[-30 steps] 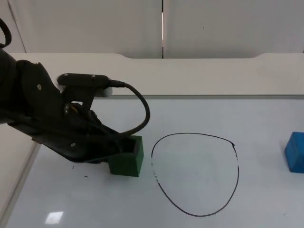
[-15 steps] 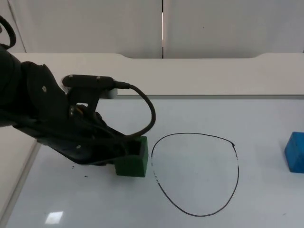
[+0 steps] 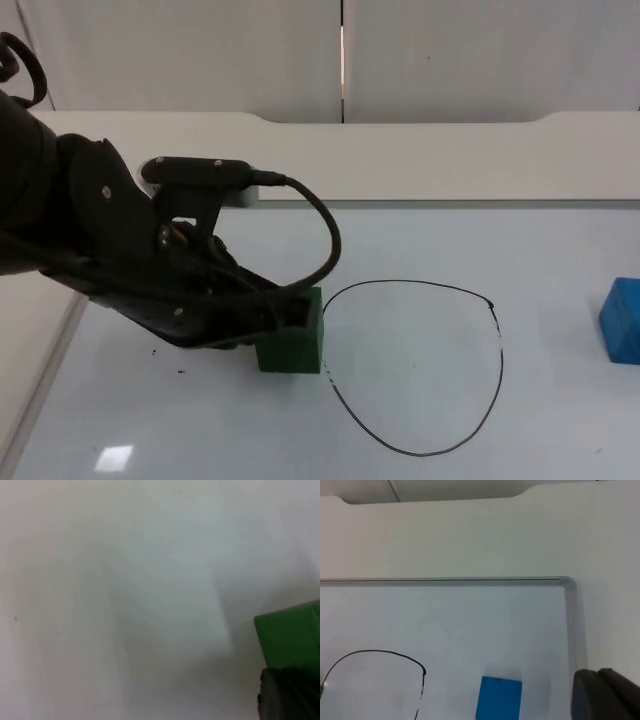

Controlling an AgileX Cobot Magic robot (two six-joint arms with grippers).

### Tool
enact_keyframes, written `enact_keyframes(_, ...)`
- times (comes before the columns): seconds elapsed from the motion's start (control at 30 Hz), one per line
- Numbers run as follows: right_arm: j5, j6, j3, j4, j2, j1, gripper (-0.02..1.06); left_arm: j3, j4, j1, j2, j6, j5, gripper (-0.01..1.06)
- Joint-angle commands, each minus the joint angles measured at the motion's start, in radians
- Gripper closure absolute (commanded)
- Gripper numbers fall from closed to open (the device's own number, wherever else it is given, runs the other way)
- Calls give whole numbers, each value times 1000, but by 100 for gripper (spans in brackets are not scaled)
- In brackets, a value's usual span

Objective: Push the two cubes into the marked area.

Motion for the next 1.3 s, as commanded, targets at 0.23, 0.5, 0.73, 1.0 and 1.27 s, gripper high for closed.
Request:
enact_keyframes(0.23,-17,-28,19,3,-6,-6,105,-5,-23,-57,0,-3,-38,105)
enact_keyframes(0.5,-17,-28,19,3,-6,-6,105,-5,-23,-64,0,-3,-39,105)
enact_keyframes(0.73,-17,-28,19,3,-6,-6,105,-5,-23,-64,0,-3,-50,105)
enact_keyframes(1.0,-17,-27,19,5,-6,-6,105,-5,-23,-73,0,-3,-48,105)
enact_keyframes(1.27,-17,-27,19,5,-6,-6,105,-13,-23,-109,0,-3,-73,105)
